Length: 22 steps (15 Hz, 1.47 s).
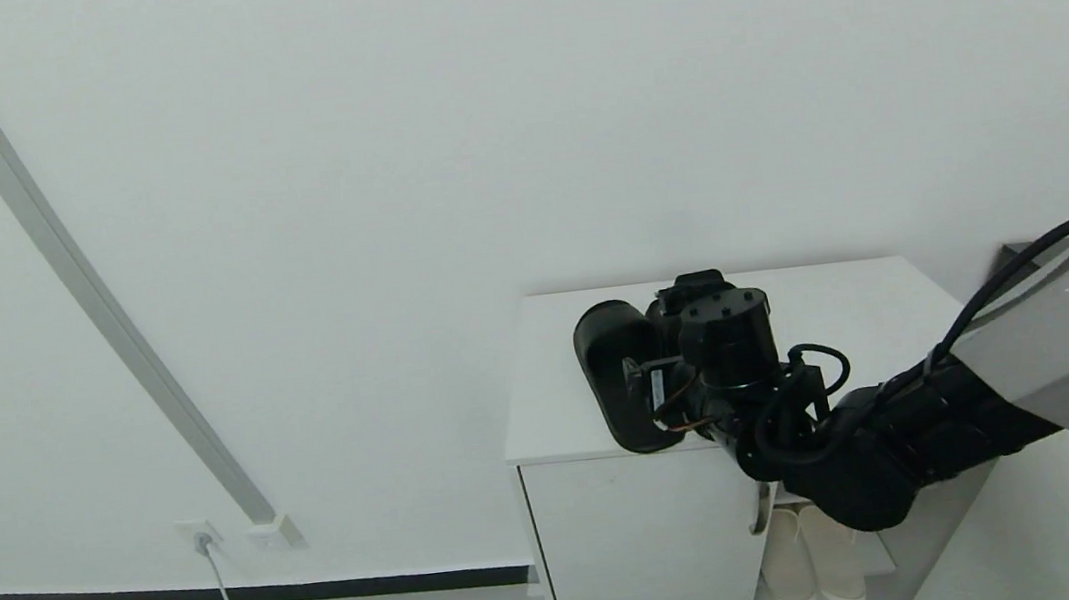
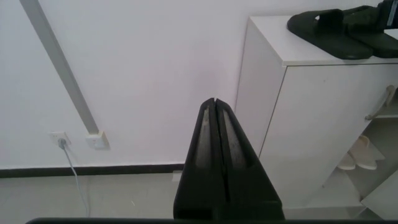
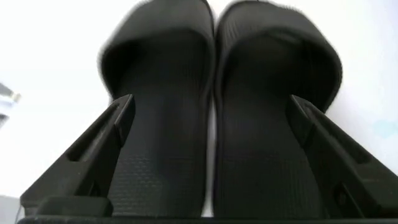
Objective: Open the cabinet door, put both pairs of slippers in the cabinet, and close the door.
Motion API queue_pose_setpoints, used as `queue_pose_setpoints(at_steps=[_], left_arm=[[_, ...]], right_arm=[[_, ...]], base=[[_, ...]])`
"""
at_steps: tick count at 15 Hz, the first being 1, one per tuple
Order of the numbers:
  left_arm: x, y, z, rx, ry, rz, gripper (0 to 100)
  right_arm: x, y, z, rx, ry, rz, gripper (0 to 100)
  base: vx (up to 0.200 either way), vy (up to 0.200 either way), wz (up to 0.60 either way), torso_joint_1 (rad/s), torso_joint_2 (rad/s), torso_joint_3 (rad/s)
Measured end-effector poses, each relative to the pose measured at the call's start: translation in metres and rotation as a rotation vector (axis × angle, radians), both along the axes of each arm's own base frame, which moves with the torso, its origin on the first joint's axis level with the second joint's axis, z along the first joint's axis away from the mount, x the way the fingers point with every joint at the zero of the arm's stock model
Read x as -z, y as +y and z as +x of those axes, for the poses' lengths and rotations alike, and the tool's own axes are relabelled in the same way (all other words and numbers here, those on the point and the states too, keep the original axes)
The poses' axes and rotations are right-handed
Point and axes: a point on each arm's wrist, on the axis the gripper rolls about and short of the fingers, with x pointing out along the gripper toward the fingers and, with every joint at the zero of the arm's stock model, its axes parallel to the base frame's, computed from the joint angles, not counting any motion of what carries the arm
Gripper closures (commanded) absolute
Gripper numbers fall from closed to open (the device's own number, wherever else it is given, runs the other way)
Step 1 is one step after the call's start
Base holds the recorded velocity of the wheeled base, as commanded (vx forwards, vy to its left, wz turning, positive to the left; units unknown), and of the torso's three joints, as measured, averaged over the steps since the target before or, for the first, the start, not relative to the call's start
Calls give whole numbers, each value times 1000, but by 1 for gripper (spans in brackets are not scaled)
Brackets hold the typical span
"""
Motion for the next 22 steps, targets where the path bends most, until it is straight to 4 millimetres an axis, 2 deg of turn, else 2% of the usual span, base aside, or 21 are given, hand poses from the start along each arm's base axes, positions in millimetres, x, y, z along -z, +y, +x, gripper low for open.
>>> queue_pose_setpoints(at_steps=[8,11,16,17,22], left_arm=[[0,0,0,0,0,0,100],[0,0,0,0,0,0,100],[0,0,0,0,0,0,100],[0,0,0,0,0,0,100],[0,0,0,0,0,0,100]], right_arm=[[21,8,55,52,-71,11,0],[28,11,67,60,-82,2,0],[33,12,74,58,-86,-4,0],[34,12,75,59,-86,-6,100],[35,12,76,61,-85,-8,100]], base=[[0,0,0,0,0,0],[0,0,0,0,0,0],[0,0,0,0,0,0],[0,0,0,0,0,0],[0,0,0,0,0,0]])
